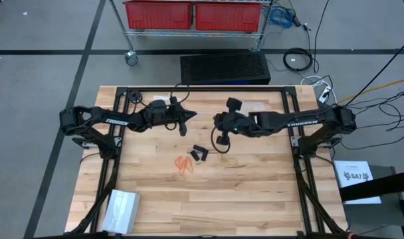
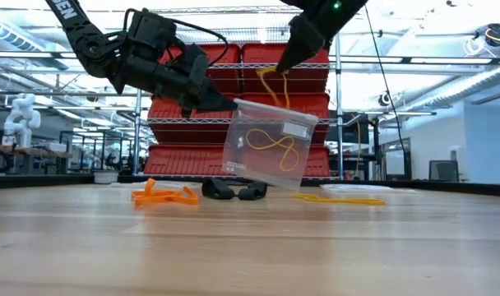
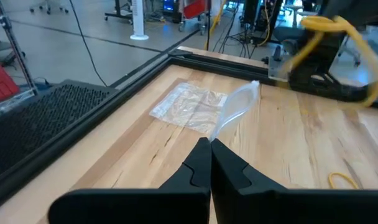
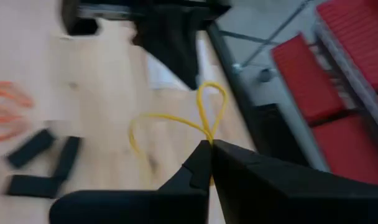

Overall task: Sort rubber bands
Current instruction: Put the middle yellow rubber band into the middle transparent zip bag

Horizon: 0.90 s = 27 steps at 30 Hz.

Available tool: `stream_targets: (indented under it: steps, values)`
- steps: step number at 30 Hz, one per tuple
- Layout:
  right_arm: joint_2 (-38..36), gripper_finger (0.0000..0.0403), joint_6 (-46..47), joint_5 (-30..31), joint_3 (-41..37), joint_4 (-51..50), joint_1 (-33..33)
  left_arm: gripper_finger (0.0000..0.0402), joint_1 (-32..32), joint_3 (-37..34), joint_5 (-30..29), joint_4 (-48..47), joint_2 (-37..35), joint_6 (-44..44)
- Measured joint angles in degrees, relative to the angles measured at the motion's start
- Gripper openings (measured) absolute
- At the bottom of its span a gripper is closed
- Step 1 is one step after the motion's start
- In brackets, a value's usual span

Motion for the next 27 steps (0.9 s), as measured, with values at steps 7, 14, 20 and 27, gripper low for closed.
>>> stream_targets:
  steps: [7, 14, 20, 27]
  values:
    - [0.0, 0.0, -7.03, 7.81, 0.02, 4.48, -0.15, 0.0, -0.11, 0.0, -0.15, 0.89, 0.0, -0.56]
    - [0.04, 0.0, -9.86, 8.2, 0.02, 6.88, -1.05, 0.0, -0.11, 0.0, 0.26, 2.06, -0.04, -1.79]
    - [0.19, 0.0, -10.58, 8.19, 0.02, 7.23, -2.37, 0.0, -0.13, 0.0, 0.33, 2.1, -0.04, -1.88]
    - [0.2, 0.0, -11.52, 8.14, 0.02, 7.7, -3.17, 0.0, -0.12, 0.0, 0.35, 2.36, -0.04, -1.9]
